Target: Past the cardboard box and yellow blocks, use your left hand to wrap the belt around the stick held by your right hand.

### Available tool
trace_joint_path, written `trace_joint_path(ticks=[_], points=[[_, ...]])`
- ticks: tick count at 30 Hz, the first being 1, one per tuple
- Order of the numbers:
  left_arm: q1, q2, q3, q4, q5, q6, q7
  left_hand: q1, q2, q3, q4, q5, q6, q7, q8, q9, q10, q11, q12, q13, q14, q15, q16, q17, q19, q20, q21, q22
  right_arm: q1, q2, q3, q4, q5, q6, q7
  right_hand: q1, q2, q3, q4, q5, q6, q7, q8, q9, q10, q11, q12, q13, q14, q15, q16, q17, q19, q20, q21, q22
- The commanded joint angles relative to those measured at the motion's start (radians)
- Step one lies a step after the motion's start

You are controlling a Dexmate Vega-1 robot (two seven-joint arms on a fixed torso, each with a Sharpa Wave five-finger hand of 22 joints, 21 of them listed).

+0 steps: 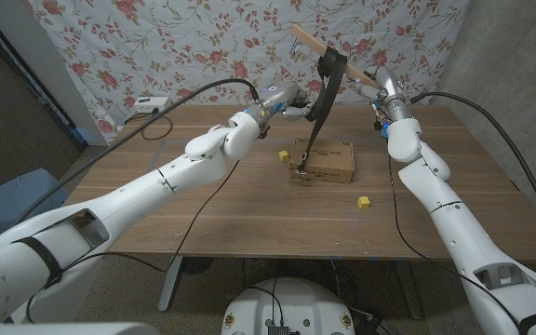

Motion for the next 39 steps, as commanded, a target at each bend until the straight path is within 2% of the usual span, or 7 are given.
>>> trace_joint_path(ticks=[1, 10, 13, 18, 26, 29, 39], points=[[0.052, 0.001, -0.076, -0.074, -0.054, -0.121, 0.096, 0.010, -0.002, 0.007, -0.002, 0.000, 0.038, 0.032, -0.003, 0.004, 0.020, -0.028, 0.001, 0.005, 0.004, 0.002, 0.000, 0.007, -0.003, -0.001, 0.009, 0.005, -0.009, -0.006, -0.001, 0.009, -0.005, -0.022, -0.017, 0.058, 0.060, 0.002, 0.007, 0.004, 0.005, -0.002, 0.003, 0.002, 0.012, 0.004, -0.004, -0.003, 0.007, -0.053, 0.005, 0.005, 0.005, -0.143, 0.006, 0.002], [0.076, -0.036, -0.129, -0.056, -0.152, -0.267, 0.210, 0.010, -0.002, 0.010, -0.001, -0.001, 0.040, 0.033, -0.005, 0.005, 0.022, -0.024, 0.001, 0.007, 0.006, -0.001, 0.000, 0.005, -0.001, -0.001, 0.008, 0.003, -0.030, -0.015, 0.001, -0.011, -0.015, -0.029, -0.024, 0.058, 0.060, 0.001, 0.008, 0.004, 0.005, -0.003, 0.002, 0.001, 0.008, 0.001, -0.005, 0.000, 0.005, -0.052, 0.004, 0.006, 0.004, -0.143, 0.006, 0.002], [0.079, -0.052, -0.137, -0.053, -0.143, -0.295, 0.261, 0.010, -0.002, 0.010, -0.002, -0.001, 0.041, 0.032, -0.007, 0.002, 0.021, -0.027, 0.000, 0.006, 0.005, 0.001, -0.001, 0.005, -0.002, -0.001, 0.008, 0.003, -0.038, -0.022, 0.003, -0.016, -0.014, -0.016, -0.025, 0.058, 0.060, 0.000, 0.008, 0.004, 0.006, -0.003, 0.002, 0.001, 0.008, 0.002, -0.005, 0.001, 0.005, -0.052, 0.004, 0.006, 0.003, -0.143, 0.006, 0.001], [0.077, -0.077, -0.150, -0.052, -0.139, -0.321, 0.315, 0.011, -0.001, 0.011, -0.001, -0.002, 0.040, 0.034, -0.007, 0.006, 0.021, -0.031, 0.000, 0.007, 0.007, 0.001, -0.001, 0.005, 0.000, -0.003, 0.007, 0.001, -0.063, -0.044, -0.016, -0.047, -0.084, -0.009, -0.056, 0.058, 0.059, -0.001, 0.008, 0.004, 0.006, -0.006, 0.002, 0.000, 0.004, -0.001, -0.006, 0.004, 0.002, -0.052, 0.003, 0.006, 0.002, -0.143, 0.005, 0.001], [0.069, -0.105, -0.164, -0.066, -0.112, -0.292, 0.368, 0.010, 0.000, 0.011, -0.001, -0.004, 0.042, 0.031, -0.012, 0.000, 0.021, -0.033, -0.003, 0.003, 0.008, 0.001, 0.000, 0.006, -0.001, -0.003, 0.009, 0.003, -0.092, -0.067, -0.041, -0.089, -0.169, -0.009, -0.055, 0.058, 0.058, -0.001, 0.008, 0.004, 0.003, -0.012, 0.000, 0.000, 0.003, -0.002, -0.008, 0.004, -0.003, -0.052, 0.000, 0.005, -0.001, -0.144, 0.003, 0.001], [0.064, -0.111, -0.164, -0.074, -0.069, -0.252, 0.389, 0.010, -0.001, 0.011, -0.001, -0.005, 0.043, 0.031, -0.014, -0.003, 0.020, -0.031, -0.003, 0.007, 0.006, -0.001, 0.001, 0.008, -0.002, -0.003, 0.010, 0.003, -0.103, -0.072, -0.048, -0.103, -0.191, 0.002, -0.054, 0.058, 0.058, -0.002, 0.008, 0.004, 0.005, -0.011, 0.000, -0.001, 0.002, -0.001, -0.009, 0.005, -0.004, -0.052, -0.001, 0.005, -0.002, -0.144, 0.003, 0.001], [0.042, -0.146, -0.172, -0.074, -0.035, -0.155, 0.434, 0.012, -0.008, 0.014, -0.004, -0.006, 0.058, 0.033, -0.016, -0.010, 0.029, -0.027, -0.004, 0.003, 0.016, -0.004, 0.003, 0.005, 0.005, -0.004, 0.012, 0.005, -0.144, -0.088, -0.064, -0.157, -0.296, 0.025, -0.072, 0.059, 0.058, -0.003, 0.009, 0.004, 0.006, -0.014, 0.000, -0.002, 0.005, -0.005, -0.012, 0.002, -0.005, -0.052, -0.003, 0.004, -0.006, -0.145, 0.001, 0.001]])
